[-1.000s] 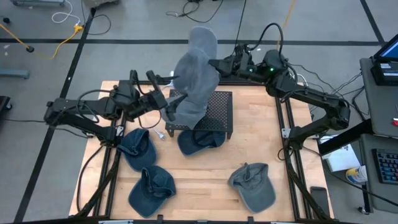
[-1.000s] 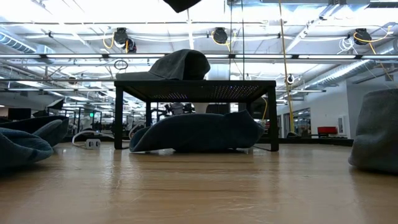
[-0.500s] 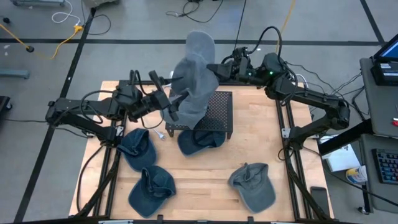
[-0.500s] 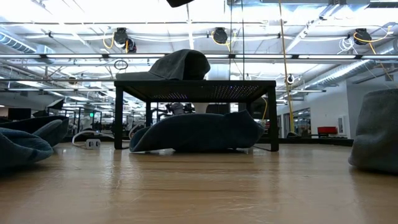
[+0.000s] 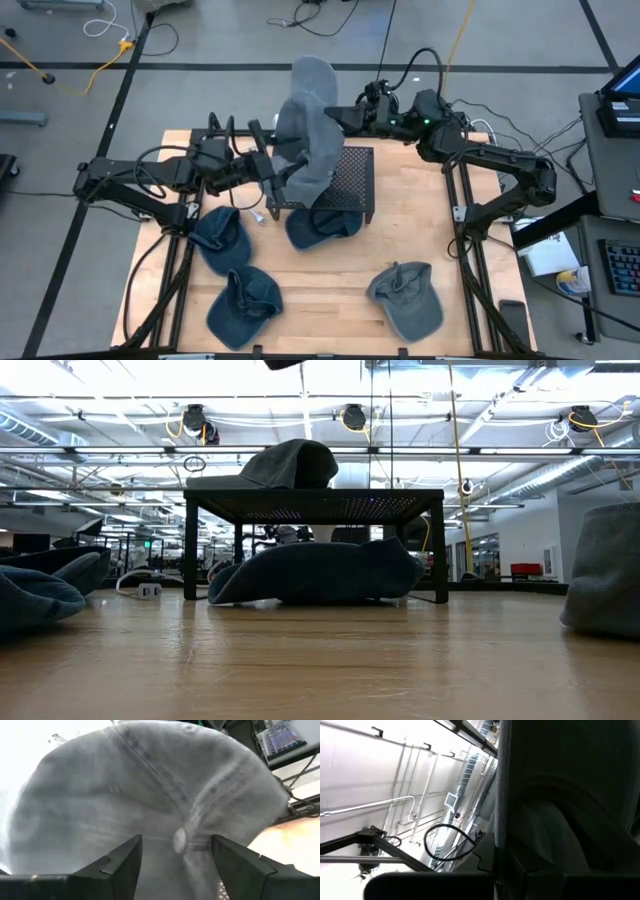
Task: Pick & Place hat
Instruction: Stack the top gray cap on the gray cap on the shelf
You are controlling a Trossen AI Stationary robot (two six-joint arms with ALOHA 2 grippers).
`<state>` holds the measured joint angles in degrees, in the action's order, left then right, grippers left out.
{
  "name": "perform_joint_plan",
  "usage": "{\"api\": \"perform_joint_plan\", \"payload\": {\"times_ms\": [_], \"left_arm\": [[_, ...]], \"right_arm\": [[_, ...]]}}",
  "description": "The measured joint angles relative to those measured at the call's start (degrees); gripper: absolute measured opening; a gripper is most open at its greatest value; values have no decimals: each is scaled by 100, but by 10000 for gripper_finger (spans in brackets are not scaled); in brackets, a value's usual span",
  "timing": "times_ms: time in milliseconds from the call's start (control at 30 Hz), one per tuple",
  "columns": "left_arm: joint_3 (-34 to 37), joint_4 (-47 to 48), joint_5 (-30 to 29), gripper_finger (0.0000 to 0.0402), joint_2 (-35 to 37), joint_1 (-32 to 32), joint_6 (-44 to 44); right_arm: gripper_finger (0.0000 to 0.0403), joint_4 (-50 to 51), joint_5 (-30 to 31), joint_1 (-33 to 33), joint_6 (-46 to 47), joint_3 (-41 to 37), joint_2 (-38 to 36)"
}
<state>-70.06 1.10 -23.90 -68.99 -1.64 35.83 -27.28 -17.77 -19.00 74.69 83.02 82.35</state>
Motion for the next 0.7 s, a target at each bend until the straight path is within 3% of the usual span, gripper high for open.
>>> {"api": "perform_joint_plan", "payload": {"times_ms": [167,567,700], "left_arm": [[0,45,9,192,0,-1,-37],[0,38,7,30,0,0,-39],[0,4,-77,14,0,-2,-46]], "right_arm": [[5,-62,-14,0,136,11,52],[5,-103,-61,2,239,7,102],[5,-96,-67,0,225,7,107]]}}
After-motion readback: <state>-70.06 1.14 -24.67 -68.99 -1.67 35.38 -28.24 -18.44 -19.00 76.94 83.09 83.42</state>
